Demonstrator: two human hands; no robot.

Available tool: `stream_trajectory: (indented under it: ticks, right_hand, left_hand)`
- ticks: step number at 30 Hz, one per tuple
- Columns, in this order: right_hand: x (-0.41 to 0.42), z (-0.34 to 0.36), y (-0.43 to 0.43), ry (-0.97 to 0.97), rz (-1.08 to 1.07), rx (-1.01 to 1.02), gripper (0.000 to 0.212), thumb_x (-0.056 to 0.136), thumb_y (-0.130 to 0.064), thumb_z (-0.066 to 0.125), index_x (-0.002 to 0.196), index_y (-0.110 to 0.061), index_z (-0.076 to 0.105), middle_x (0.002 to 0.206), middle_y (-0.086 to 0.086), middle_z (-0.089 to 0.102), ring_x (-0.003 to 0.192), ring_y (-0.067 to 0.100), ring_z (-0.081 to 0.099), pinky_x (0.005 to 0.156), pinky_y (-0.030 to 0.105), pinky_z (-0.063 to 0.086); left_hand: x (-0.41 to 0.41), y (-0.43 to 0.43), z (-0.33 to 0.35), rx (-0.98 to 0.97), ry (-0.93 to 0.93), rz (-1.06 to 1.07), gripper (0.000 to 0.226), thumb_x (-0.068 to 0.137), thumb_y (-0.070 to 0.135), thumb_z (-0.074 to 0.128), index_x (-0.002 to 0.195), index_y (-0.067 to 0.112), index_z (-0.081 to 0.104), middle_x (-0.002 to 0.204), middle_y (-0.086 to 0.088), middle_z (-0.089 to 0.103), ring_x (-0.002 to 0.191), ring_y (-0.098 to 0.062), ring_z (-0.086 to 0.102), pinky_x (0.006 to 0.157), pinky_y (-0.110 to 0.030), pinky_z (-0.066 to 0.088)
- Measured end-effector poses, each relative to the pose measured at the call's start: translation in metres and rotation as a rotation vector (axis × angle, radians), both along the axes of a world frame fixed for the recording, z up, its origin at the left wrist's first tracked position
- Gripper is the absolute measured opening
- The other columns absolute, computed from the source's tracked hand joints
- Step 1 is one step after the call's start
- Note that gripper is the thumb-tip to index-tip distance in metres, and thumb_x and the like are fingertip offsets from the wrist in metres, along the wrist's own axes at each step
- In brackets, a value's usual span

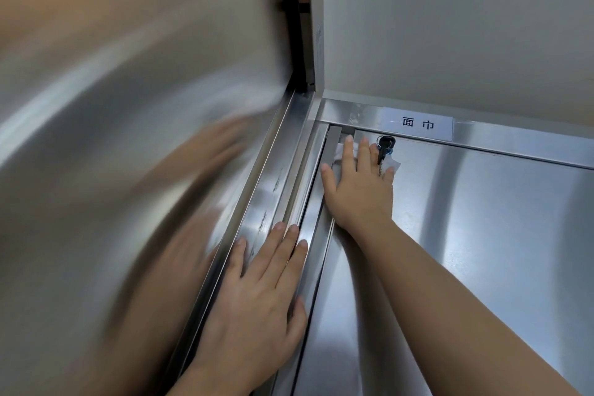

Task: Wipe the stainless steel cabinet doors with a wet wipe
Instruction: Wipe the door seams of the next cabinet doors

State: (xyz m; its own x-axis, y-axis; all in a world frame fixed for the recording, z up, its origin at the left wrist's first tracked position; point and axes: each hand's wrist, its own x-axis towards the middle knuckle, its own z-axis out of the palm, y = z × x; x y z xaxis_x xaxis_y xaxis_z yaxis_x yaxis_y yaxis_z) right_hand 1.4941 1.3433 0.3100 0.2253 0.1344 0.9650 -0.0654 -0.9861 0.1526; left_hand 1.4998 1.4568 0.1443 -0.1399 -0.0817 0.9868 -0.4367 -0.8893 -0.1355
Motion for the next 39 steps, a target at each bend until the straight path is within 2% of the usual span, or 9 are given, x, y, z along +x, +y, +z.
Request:
stream_trajectory:
  ticks: [4, 10, 17, 20, 26, 32, 39]
  right_hand:
    - [0.005, 0.001, 0.004, -0.002, -0.048, 0.019, 0.062, 0.096, -0.053, 0.012, 0.15, -0.023, 0.012, 0.157, 0.006, -0.011, 0.143, 0.02, -0.012, 0.111, 0.047, -0.009]
    - [0.01, -0.007, 0.002, -0.048, -0.069, 0.001, 0.062, 0.095, -0.053, 0.013, 0.149, -0.023, 0.015, 0.156, 0.008, -0.016, 0.143, 0.022, -0.014, 0.112, 0.046, -0.01]
    - [0.005, 0.01, 0.012, 0.019, -0.065, 0.025, 0.067, 0.097, -0.051, 0.015, 0.15, -0.011, 0.011, 0.155, 0.01, -0.019, 0.142, 0.023, -0.017, 0.114, 0.041, -0.007]
    - [0.002, 0.015, 0.011, 0.038, -0.031, 0.031, 0.066, 0.097, -0.051, 0.016, 0.15, -0.012, 0.009, 0.155, 0.007, -0.019, 0.142, 0.02, -0.018, 0.116, 0.041, -0.006]
    - [0.0, 0.006, 0.006, 0.003, -0.089, -0.033, 0.064, 0.097, -0.051, 0.018, 0.15, -0.014, 0.011, 0.155, 0.012, -0.017, 0.142, 0.024, -0.015, 0.113, 0.041, -0.009]
    - [-0.001, 0.018, 0.015, 0.045, -0.033, 0.061, 0.068, 0.097, -0.053, 0.016, 0.15, -0.011, 0.007, 0.155, 0.009, -0.02, 0.141, 0.021, -0.019, 0.112, 0.04, -0.012]
    - [0.0, 0.012, 0.008, 0.012, -0.071, -0.005, 0.066, 0.097, -0.052, 0.016, 0.15, -0.013, 0.01, 0.155, 0.01, -0.018, 0.142, 0.022, -0.017, 0.112, 0.041, -0.012]
  left_hand:
    - [0.004, -0.001, -0.002, -0.001, -0.006, -0.024, 0.062, 0.071, 0.032, 0.045, 0.127, 0.01, 0.057, 0.14, -0.006, 0.047, 0.133, -0.02, 0.033, 0.102, -0.05, 0.026]
    - [0.007, -0.001, -0.001, -0.015, -0.041, -0.053, 0.063, 0.068, 0.032, 0.046, 0.125, 0.01, 0.059, 0.139, -0.005, 0.049, 0.132, -0.02, 0.035, 0.1, -0.05, 0.029]
    - [0.004, -0.002, -0.001, -0.018, -0.067, -0.033, 0.063, 0.065, 0.033, 0.047, 0.122, 0.011, 0.062, 0.136, -0.005, 0.051, 0.127, -0.024, 0.045, 0.096, -0.048, 0.031]
    - [0.003, -0.002, 0.001, -0.019, -0.087, -0.016, 0.062, 0.064, 0.033, 0.045, 0.119, 0.011, 0.064, 0.133, -0.005, 0.053, 0.123, -0.026, 0.049, 0.094, -0.048, 0.032]
    - [-0.001, -0.001, 0.002, -0.022, -0.083, -0.006, 0.062, 0.063, 0.034, 0.044, 0.116, 0.011, 0.066, 0.131, -0.005, 0.056, 0.121, -0.025, 0.052, 0.092, -0.047, 0.033]
    - [0.0, -0.002, 0.002, -0.024, -0.084, -0.01, 0.063, 0.062, 0.035, 0.044, 0.115, 0.012, 0.067, 0.13, -0.005, 0.057, 0.119, -0.026, 0.053, 0.09, -0.047, 0.033]
    - [-0.001, 0.0, 0.001, -0.012, -0.051, -0.004, 0.064, 0.064, 0.035, 0.045, 0.121, 0.012, 0.063, 0.134, -0.004, 0.053, 0.124, -0.024, 0.049, 0.093, -0.046, 0.032]
